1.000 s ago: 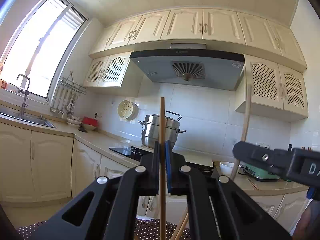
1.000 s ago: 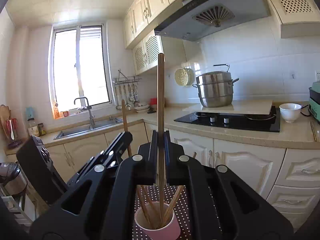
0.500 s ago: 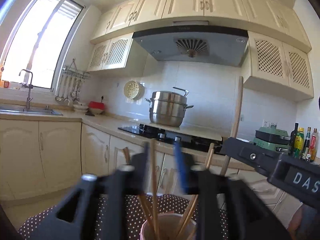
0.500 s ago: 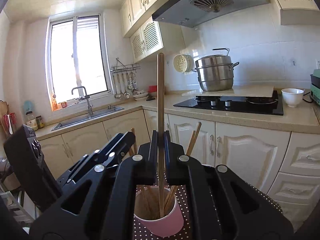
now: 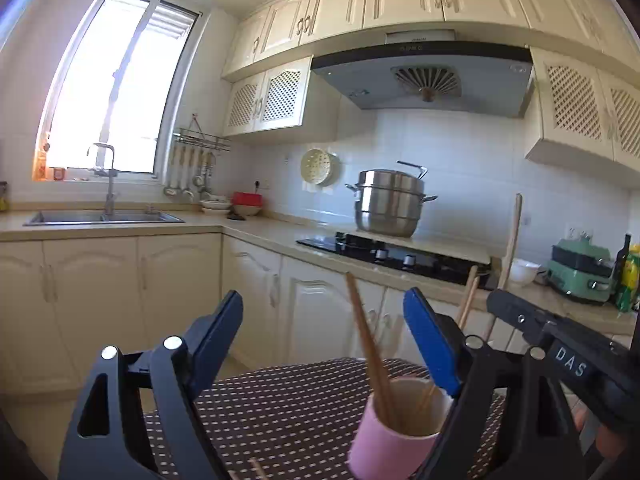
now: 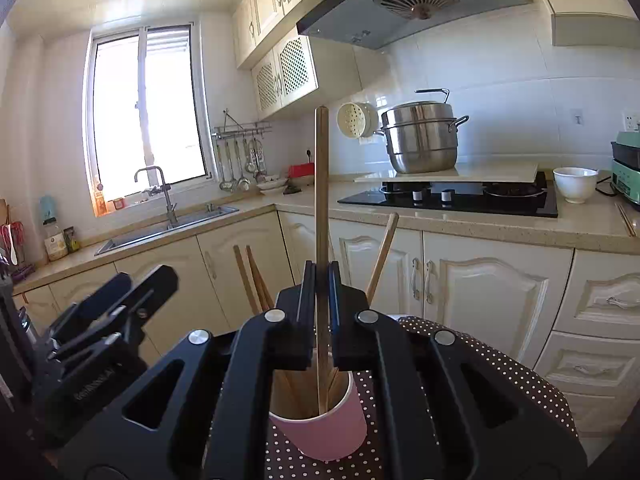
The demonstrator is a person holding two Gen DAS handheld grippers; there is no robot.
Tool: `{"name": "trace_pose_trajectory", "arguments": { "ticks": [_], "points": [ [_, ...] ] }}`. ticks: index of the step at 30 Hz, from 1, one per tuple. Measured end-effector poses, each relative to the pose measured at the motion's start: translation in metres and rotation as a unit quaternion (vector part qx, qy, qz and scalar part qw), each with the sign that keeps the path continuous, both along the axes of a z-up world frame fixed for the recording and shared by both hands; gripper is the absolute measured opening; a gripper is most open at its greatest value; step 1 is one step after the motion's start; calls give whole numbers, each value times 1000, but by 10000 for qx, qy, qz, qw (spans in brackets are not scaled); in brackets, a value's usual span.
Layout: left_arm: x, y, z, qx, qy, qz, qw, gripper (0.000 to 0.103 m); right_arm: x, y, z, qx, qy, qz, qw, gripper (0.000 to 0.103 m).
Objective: Organize utensils
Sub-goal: 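Lower the held chopstick into the pink cup, then open the left tool and pull it back from the cup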
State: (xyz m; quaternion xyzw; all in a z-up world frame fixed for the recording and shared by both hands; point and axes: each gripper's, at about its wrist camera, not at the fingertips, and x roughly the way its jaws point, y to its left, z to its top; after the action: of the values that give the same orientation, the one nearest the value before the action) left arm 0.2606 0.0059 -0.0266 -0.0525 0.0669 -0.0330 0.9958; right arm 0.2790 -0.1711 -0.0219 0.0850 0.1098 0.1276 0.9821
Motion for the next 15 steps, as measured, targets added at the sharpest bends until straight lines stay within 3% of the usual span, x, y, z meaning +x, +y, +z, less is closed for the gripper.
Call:
{"name": "trace_pose_trajectory", "arguments": {
  "ticks": [4,14,15],
  "points": [
    [-11,13,-1,141,120,136,9997,81,-2,2,-2,-36,-8,-121,9999,7],
    [-31,38,5,60,228,211,9995,82,-10,8,-4,-204,35,-341,9992,7],
    [-32,40,6,37,221,219,9995,82,-11,8,-3,-198,27,-368,9991,11]
  ]
}}
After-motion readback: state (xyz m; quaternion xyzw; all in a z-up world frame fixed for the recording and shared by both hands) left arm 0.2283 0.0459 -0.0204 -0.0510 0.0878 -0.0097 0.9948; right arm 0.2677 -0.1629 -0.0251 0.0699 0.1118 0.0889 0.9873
